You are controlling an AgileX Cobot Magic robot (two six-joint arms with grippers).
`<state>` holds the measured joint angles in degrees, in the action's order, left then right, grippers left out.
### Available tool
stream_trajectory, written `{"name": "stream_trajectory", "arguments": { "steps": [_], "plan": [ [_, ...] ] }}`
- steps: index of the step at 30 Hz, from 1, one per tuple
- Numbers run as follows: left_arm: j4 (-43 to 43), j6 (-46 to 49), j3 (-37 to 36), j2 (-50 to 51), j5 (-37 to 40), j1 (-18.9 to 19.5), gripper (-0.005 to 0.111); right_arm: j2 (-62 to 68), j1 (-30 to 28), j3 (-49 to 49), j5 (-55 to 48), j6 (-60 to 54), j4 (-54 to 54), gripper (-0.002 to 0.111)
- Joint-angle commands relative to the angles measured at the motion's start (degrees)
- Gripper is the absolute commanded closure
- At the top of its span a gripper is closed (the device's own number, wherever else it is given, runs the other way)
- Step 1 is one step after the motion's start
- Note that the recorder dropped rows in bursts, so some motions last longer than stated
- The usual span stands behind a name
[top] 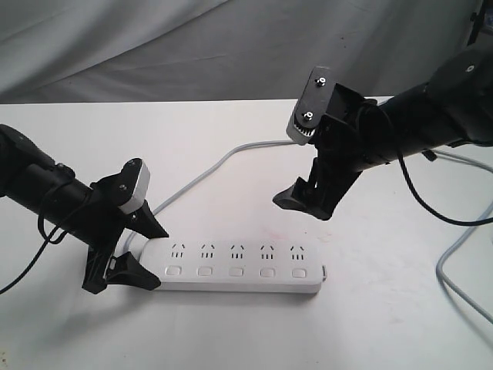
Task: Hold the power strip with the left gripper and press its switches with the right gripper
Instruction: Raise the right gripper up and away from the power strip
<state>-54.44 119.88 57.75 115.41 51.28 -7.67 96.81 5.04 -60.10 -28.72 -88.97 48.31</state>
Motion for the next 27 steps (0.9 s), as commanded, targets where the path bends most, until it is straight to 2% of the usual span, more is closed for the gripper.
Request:
{"name": "stream_trajectory", "arguments": {
  "steps": [1,7,10,12,16,20,24,27],
  "plan": [
    [-0.3,0.1,-0.2,0.1,-0.3,-0.3,0.093,-0.5,-0.4,0.3,1.0,-0.1,1.4,0.003],
    [-0.3,0.1,-0.2,0.1,-0.3,-0.3,0.093,-0.5,-0.4,0.3,0.0,-0.9,2.4,0.004],
    [-0.3,0.1,-0.2,0.1,-0.3,-0.3,0.093,-0.5,-0.4,0.3,-0.2,-0.9,2.4,0.011],
    [-0.3,0.1,-0.2,0.1,-0.3,-0.3,0.093,-0.5,-0.4,0.3,-0.6,-0.9,3.1,0.023],
    [-0.3,0.1,-0.2,0.1,-0.3,-0.3,0.093,-0.5,-0.4,0.3,-0.7,0.0,3.7,0.056],
    [-0.3,0.1,-0.2,0.1,-0.3,-0.3,0.093,-0.5,-0.4,0.3,-2.3,1.0,3.7,0.082],
    [-0.3,0.1,-0.2,0.1,-0.3,-0.3,0.093,-0.5,-0.4,0.3,-5.8,1.0,3.4,0.095],
    [-0.3,0.1,-0.2,0.1,-0.3,-0.3,0.093,-0.5,-0.4,0.3,-8.1,1.0,3.7,0.097]
  ]
}}
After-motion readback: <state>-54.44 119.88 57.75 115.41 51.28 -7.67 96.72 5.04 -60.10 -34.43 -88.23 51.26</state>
